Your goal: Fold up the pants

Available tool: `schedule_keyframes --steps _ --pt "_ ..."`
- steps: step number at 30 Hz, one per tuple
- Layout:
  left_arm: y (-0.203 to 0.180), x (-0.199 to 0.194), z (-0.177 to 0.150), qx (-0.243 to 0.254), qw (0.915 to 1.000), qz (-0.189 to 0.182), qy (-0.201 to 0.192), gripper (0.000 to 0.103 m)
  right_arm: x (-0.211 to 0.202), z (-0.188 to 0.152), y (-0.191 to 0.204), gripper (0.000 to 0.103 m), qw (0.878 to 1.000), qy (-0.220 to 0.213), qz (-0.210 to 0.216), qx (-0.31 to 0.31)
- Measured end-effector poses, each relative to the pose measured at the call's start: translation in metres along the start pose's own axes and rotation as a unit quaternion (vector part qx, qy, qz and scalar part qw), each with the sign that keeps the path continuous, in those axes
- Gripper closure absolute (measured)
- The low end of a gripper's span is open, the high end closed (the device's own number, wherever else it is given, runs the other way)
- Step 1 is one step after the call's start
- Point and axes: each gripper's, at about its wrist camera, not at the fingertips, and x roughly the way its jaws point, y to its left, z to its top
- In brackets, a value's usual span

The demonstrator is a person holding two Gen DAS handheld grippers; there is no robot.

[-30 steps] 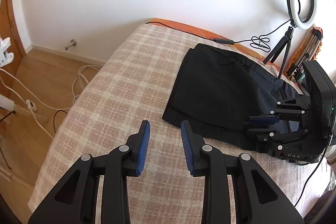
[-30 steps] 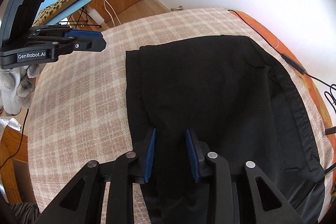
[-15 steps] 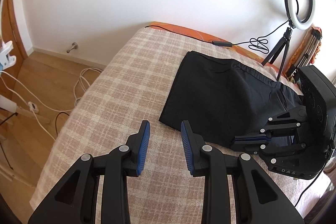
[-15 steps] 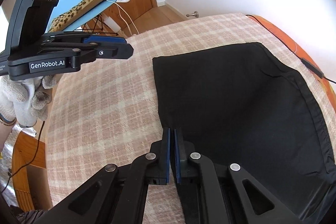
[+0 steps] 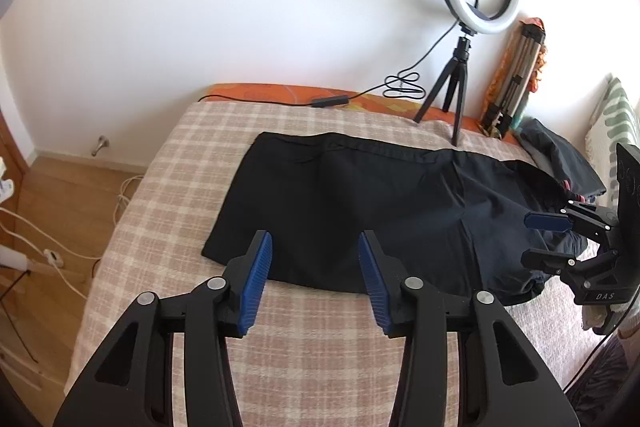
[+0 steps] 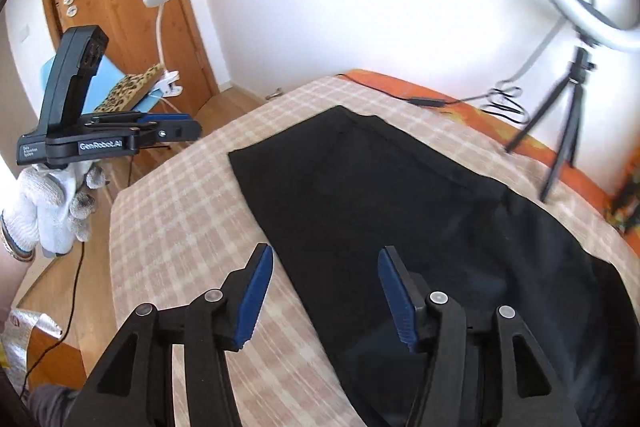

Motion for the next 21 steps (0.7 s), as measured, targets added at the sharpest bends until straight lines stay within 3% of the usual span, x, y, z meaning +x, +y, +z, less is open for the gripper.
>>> schedule_keyframes --steps 4,8,11,16,21 --pt "-0.055 0.009 0.002 0.049 0.9982 -0.032 0.01 0.056 -0.053 -0.055 -0.066 0.039 0.994 0.003 -0.073 0.081" --pt "-0.113 0.021 0.001 0.1 0.9927 -0.064 0.022 0.055 -0.099 -0.108 -0.126 0.03 0.977 0.005 -0.132 0.165" --pt "-0.159 0.028 -0.003 0.142 0.9851 -0.09 0.035 0.047 -0.126 -0.137 -0.162 0.029 0.963 0.006 -0.172 0.208" --pt "-0.242 0.045 -0.027 0.224 0.9648 -0.12 0.067 0.044 -0.158 -0.173 -0.211 0.022 0.939 -0.004 -0.208 0.275" --pt "-0.315 0.072 -0.067 0.327 0.932 -0.118 0.102 0.042 -0.158 -0.204 -0.254 0.019 0.921 0.01 -0.189 0.342"
